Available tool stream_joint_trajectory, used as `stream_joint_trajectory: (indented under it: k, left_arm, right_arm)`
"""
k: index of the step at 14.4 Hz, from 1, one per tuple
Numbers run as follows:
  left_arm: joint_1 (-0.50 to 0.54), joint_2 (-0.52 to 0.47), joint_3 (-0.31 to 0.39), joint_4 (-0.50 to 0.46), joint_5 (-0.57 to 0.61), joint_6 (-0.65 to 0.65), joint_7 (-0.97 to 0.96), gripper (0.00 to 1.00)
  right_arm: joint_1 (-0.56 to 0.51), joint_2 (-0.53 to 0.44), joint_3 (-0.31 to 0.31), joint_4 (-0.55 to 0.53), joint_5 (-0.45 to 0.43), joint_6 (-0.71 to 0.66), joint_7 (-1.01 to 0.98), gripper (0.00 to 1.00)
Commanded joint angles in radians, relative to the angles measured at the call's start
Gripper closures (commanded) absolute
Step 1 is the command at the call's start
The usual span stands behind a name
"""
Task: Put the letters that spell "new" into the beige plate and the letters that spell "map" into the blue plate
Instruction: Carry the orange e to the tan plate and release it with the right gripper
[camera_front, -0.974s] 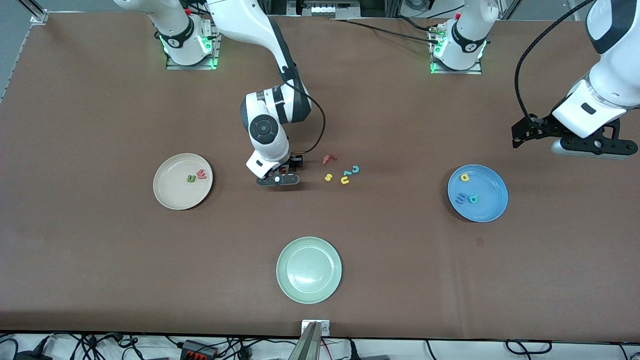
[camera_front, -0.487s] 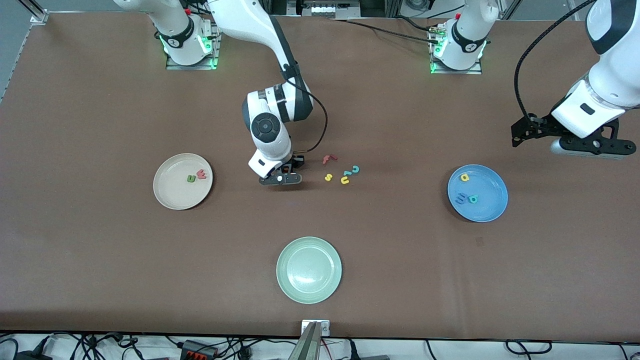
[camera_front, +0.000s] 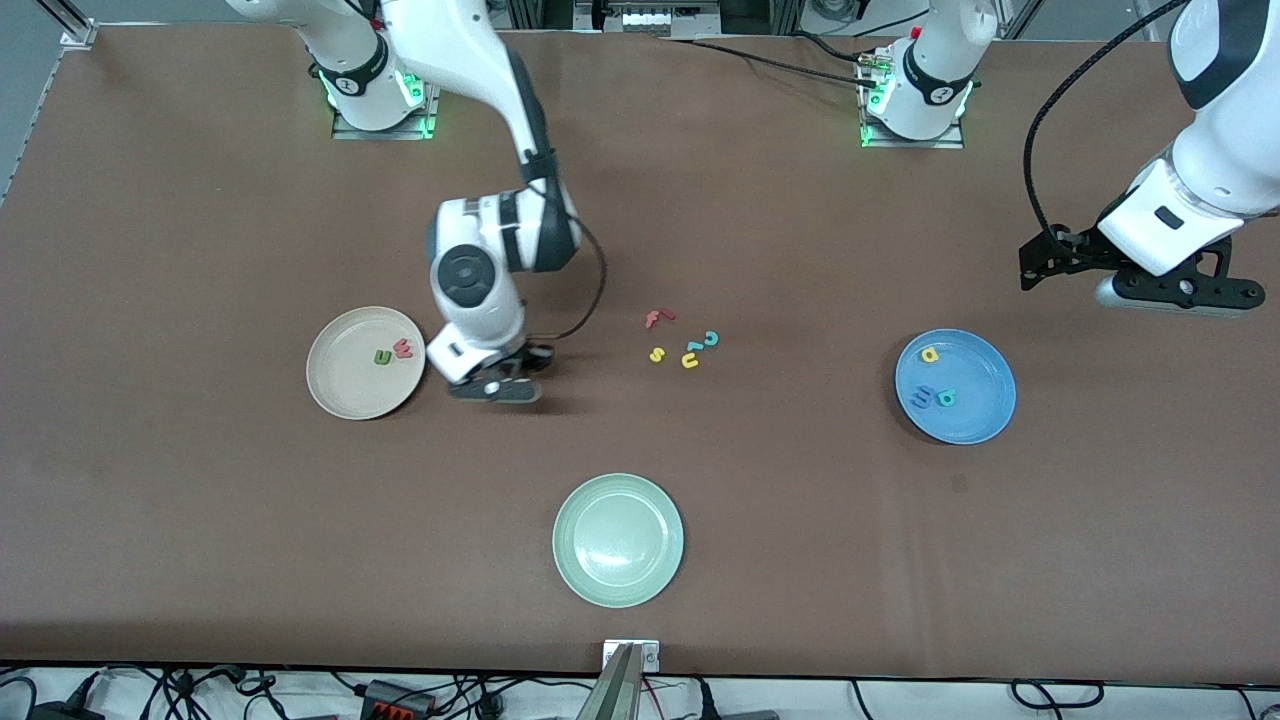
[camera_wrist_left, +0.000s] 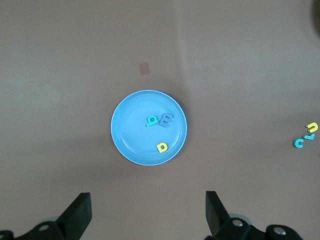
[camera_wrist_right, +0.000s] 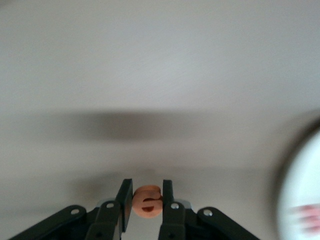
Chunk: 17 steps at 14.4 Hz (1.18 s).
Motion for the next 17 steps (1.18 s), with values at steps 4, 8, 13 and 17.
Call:
stream_joint_trajectory:
  k: [4, 8, 13, 17]
  left_arm:
    - [-0.009, -0.014, 0.006, -0.002, -0.023, -0.015, 0.001, 0.00]
    - [-0.009, -0.014, 0.006, -0.003, -0.023, -0.016, 0.001, 0.00]
    - [-0.009, -0.014, 0.006, -0.003, -0.023, -0.018, 0.003, 0.00]
    - [-0.009, -0.014, 0.006, -0.003, -0.023, -0.018, 0.003, 0.00]
  right_arm:
    - [-0.198, -0.010, -0.031, -0.011, -0.047, -0.189, -0.322, 0.86]
    - [-0.261, -0.008, -0.034, -0.024, -0.050, -0.234, -0.415, 0.85]
    - [-0.273, 0.001, -0.031, -0.079, -0.050, -0.210, -0.455, 0.83]
    - [-0.304, 0.006, -0.031, -0.077, -0.048, -0.205, -0.483, 0.56]
